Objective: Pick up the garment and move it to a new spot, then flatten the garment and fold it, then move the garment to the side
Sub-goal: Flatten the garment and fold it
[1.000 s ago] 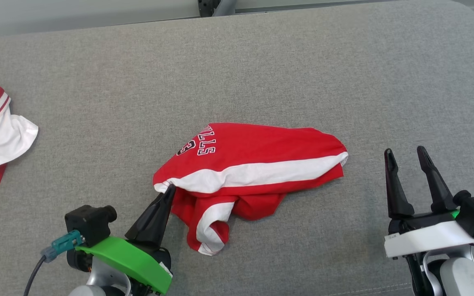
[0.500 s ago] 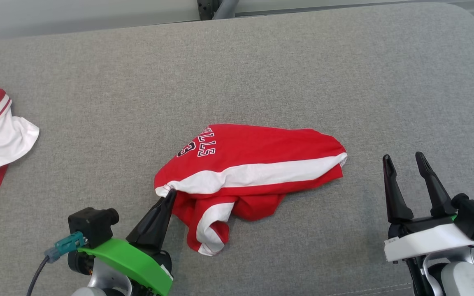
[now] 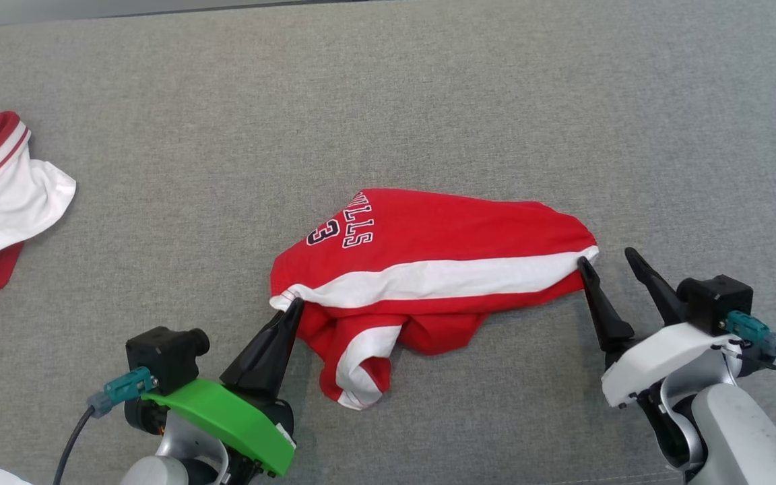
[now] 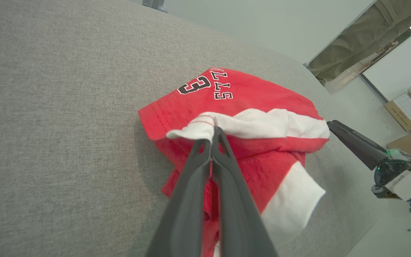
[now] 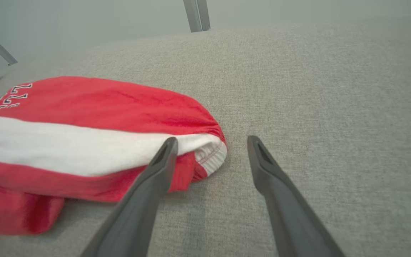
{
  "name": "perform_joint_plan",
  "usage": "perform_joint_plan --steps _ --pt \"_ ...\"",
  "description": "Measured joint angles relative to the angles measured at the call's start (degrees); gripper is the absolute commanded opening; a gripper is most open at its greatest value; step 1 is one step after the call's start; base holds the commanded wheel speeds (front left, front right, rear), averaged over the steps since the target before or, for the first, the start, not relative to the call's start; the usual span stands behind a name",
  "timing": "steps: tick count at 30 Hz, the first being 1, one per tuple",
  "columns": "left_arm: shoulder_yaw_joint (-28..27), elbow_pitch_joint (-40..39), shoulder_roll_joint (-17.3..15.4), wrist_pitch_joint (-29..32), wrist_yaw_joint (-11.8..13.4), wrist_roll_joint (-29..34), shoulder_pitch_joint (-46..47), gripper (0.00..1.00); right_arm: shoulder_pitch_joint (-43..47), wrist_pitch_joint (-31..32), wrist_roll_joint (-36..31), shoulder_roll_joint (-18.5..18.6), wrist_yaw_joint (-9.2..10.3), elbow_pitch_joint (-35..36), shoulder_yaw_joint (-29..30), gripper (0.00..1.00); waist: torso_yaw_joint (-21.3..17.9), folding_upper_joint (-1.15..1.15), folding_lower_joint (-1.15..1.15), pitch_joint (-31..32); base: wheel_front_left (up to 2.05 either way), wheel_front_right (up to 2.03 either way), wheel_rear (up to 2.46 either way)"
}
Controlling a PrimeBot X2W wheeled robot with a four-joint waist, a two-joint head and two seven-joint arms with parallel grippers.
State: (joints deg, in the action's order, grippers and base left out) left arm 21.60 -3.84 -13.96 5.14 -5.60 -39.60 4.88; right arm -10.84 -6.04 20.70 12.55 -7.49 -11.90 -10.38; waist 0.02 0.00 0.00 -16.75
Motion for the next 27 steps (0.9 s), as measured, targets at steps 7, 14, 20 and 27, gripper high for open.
perform_joint_plan --steps 7,14,20,27 --pt "0.51 0.85 0.24 -0.69 -0.36 0.0 1.21 0.0 -4.49 2.2 3.07 1.76 0.0 -5.94 -4.07 1.0 0.94 0.0 0.0 -1.71 0.0 0.0 0.0" --pt "0.59 1.63 0.27 -1.51 -0.43 -0.02 1.69 0.0 -6.95 4.92 6.23 4.24 -0.01 -7.26 -6.75 0.0 1.18 0.0 0.0 -2.24 0.0 0.0 0.0" --pt "0.31 1.78 0.24 -3.0 -0.43 0.41 1.92 0.0 -6.63 3.27 7.87 5.02 -0.01 -4.74 -6.48 0.0 1.2 0.0 0.0 -2.09 0.0 0.0 0.0" --pt "-0.22 -1.2 -0.97 -6.13 0.12 4.38 4.58 0.0 -5.42 -1.99 6.01 4.7 -0.01 2.48 -1.96 0.0 0.93 0.0 0.0 -1.64 0.0 0.0 0.0"
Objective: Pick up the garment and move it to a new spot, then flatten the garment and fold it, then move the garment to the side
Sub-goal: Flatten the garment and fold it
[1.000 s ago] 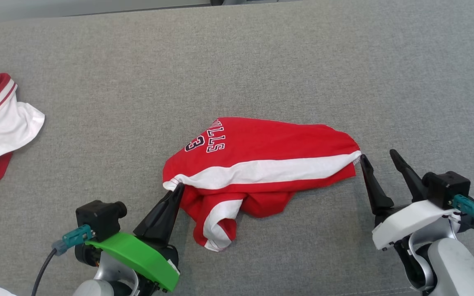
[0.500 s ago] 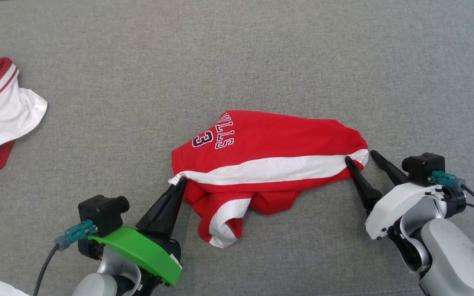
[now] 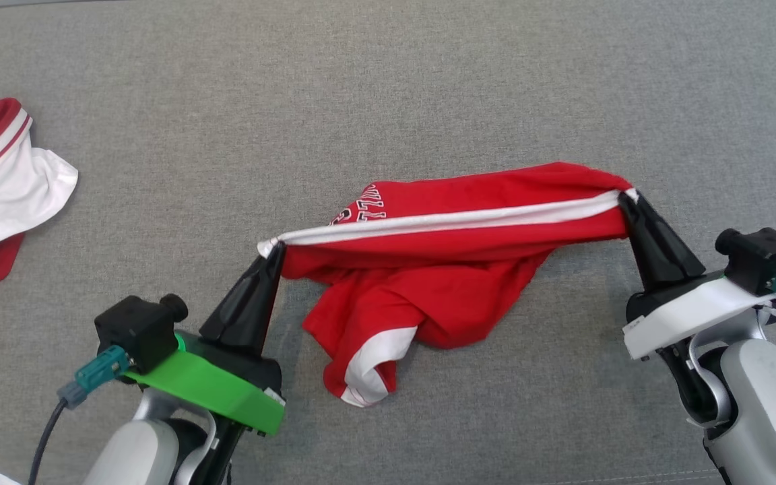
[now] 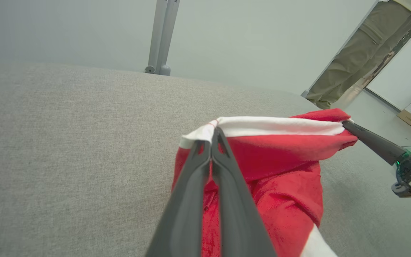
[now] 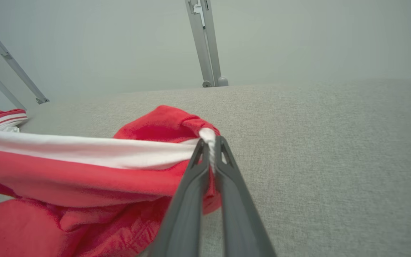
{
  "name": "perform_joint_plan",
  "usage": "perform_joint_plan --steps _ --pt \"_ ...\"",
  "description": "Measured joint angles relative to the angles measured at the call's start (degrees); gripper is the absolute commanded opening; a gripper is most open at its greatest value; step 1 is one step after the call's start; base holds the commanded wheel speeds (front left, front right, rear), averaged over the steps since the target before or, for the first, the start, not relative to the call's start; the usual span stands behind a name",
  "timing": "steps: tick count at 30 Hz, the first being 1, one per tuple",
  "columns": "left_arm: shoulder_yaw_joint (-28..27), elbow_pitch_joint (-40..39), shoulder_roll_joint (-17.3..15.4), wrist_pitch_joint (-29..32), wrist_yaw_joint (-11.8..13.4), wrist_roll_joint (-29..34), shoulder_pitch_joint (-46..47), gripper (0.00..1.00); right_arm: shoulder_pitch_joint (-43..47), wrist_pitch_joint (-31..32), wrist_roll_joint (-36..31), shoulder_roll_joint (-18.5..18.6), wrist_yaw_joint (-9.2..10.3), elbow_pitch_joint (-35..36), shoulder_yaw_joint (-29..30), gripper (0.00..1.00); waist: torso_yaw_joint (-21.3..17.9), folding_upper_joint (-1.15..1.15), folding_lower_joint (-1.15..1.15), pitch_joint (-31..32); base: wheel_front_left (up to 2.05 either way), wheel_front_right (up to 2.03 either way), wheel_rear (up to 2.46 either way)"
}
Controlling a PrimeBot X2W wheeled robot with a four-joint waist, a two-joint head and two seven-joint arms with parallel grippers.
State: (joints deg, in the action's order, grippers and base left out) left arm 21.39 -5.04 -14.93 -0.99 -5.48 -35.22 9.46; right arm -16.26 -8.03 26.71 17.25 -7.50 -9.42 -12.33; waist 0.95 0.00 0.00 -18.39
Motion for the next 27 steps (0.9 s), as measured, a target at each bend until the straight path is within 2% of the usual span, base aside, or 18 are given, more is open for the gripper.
perform_joint_plan --steps 10,17,21,27 --pt "-1.04 -8.43 -1.09 -5.73 1.81 9.0 9.07 0.0 -1.46 -2.93 -6.93 -5.77 0.01 15.46 8.39 0.0 -1.09 0.0 0.0 1.37 0.0 0.0 0.0" --pt "-1.11 -14.32 -0.98 -7.92 4.1 14.27 12.66 0.0 -1.74 1.45 -11.05 -10.67 0.01 26.53 12.83 0.0 -1.8 0.0 0.0 2.49 0.0 0.0 0.0" --pt "-0.96 -15.59 -0.76 -8.14 5.0 15.02 12.94 0.0 -0.57 3.49 -11.29 -11.7 0.01 28.92 13.04 0.0 -1.99 0.0 0.0 2.65 0.0 0.0 0.0" --pt "-1.13 -14.95 -1.14 -7.65 4.92 16.04 16.16 0.0 -1.76 4.88 -11.07 -12.44 0.01 27.27 13.18 0.0 -2.25 0.0 0.0 2.05 0.0 0.0 0.0"
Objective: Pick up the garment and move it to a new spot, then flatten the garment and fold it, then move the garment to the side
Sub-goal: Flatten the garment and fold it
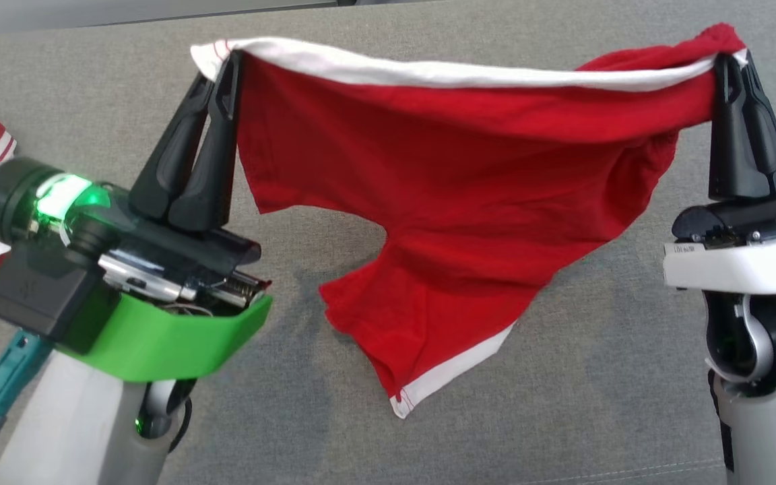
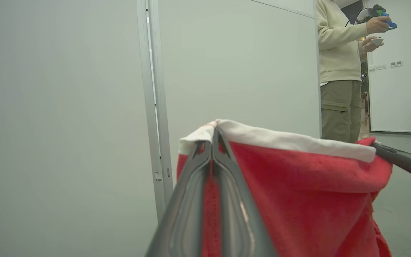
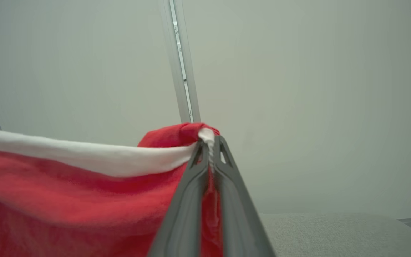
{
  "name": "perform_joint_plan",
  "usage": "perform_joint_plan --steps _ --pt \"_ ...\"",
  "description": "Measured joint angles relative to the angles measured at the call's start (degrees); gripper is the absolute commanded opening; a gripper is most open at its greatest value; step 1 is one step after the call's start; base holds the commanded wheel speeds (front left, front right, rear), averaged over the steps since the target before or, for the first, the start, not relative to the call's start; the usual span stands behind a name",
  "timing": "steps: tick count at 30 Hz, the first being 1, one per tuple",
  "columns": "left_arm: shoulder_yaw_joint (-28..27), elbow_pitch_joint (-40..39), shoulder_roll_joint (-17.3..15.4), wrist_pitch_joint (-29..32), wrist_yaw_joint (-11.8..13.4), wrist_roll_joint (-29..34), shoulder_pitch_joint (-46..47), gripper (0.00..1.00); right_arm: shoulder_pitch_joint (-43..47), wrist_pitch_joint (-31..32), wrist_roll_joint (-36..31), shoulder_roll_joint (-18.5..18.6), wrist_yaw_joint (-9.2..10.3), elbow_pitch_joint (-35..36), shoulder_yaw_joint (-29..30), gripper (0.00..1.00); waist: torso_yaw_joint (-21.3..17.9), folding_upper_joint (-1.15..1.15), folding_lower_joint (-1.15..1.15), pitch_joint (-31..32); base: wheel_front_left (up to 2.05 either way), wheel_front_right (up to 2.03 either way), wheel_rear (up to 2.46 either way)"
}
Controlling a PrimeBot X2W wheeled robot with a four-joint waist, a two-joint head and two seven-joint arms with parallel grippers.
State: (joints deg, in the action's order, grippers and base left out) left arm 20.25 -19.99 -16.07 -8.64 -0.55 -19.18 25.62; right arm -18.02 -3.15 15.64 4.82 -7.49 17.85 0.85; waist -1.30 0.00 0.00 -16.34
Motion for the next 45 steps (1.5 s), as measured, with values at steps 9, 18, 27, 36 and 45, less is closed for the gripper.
perform_joint_plan --steps 9,18,27,36,45 --pt "-0.45 13.02 0.78 -0.79 -4.44 -1.25 20.25 0.0 -20.81 0.86 1.81 2.37 0.0 -12.67 -3.43 0.0 -0.31 0.0 0.0 -3.48 0.0 0.0 0.0" --pt "-0.7 39.24 4.48 -4.63 -6.26 -3.28 44.23 0.0 -48.9 -3.39 2.94 1.31 0.0 -34.66 -5.93 0.0 0.51 0.0 0.0 -7.49 0.0 0.0 0.0" --pt "-2.46 66.15 9.38 -4.45 -6.64 -10.33 54.33 0.0 -62.15 -8.64 2.37 -0.83 0.0 -61.08 -4.01 0.0 1.39 0.0 -0.01 -6.38 0.0 0.0 0.0" --pt "0.31 75.89 11.38 -5.64 -6.76 -16.22 57.13 0.0 -66.91 -11.03 4.69 -1.77 0.0 -75.11 -7.64 0.0 1.74 0.0 -0.01 -7.51 0.0 0.0 0.0" --pt "3.61 68.22 9.89 -6.33 -6.76 -18.82 41.25 0.0 -45.23 -11.68 15.45 -1.21 0.0 -68.93 -17.79 0.0 1.82 0.0 -0.01 -9.12 0.0 0.0 0.0"
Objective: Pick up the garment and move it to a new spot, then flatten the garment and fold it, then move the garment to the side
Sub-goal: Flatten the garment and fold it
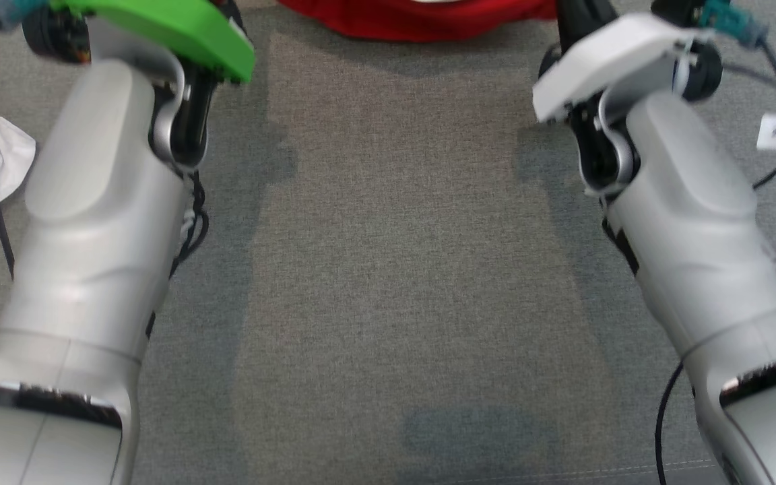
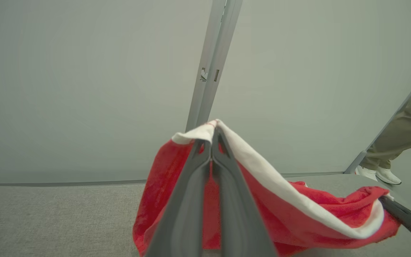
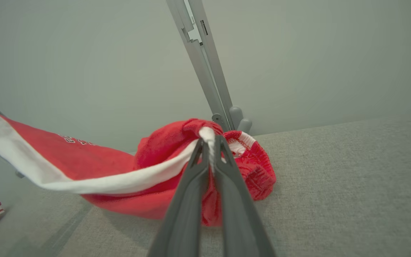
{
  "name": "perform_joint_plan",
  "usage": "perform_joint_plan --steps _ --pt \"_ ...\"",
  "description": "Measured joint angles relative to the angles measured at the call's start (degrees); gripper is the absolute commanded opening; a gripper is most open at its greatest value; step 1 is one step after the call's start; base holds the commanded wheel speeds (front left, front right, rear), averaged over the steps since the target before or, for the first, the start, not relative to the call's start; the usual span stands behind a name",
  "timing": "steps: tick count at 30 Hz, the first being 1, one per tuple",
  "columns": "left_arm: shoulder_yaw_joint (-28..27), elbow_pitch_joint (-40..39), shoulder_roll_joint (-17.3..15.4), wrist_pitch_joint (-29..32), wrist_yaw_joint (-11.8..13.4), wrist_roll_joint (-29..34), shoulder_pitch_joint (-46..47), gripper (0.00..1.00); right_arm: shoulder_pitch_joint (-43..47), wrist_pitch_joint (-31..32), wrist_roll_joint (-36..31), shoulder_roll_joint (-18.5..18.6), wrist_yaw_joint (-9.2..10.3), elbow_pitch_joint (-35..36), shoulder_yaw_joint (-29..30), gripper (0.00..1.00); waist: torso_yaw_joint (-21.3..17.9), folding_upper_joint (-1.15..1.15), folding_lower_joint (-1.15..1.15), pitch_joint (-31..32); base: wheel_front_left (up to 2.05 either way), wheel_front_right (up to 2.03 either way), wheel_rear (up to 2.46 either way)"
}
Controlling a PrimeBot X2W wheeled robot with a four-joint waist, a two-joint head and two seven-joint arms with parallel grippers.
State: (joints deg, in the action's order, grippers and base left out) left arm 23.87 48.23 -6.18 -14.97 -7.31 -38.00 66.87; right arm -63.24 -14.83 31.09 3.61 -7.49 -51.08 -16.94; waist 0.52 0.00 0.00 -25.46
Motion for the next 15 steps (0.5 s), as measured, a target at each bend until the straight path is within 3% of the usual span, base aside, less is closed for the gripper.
perform_joint_plan --steps 6,15 --pt "-2.52 -8.84 -0.49 -0.07 0.0 3.47 -18.41 0.0 18.21 -0.22 6.26 2.8 0.0 11.16 -1.55 0.0 -0.48 0.0 0.0 1.0 0.0 0.0 0.0" --pt "-6.94 -26.54 -2.31 -0.07 0.0 9.51 -41.89 0.0 41.02 -0.23 4.75 5.01 0.0 27.09 -0.43 0.0 -1.07 0.0 0.0 4.67 0.0 0.0 0.0"
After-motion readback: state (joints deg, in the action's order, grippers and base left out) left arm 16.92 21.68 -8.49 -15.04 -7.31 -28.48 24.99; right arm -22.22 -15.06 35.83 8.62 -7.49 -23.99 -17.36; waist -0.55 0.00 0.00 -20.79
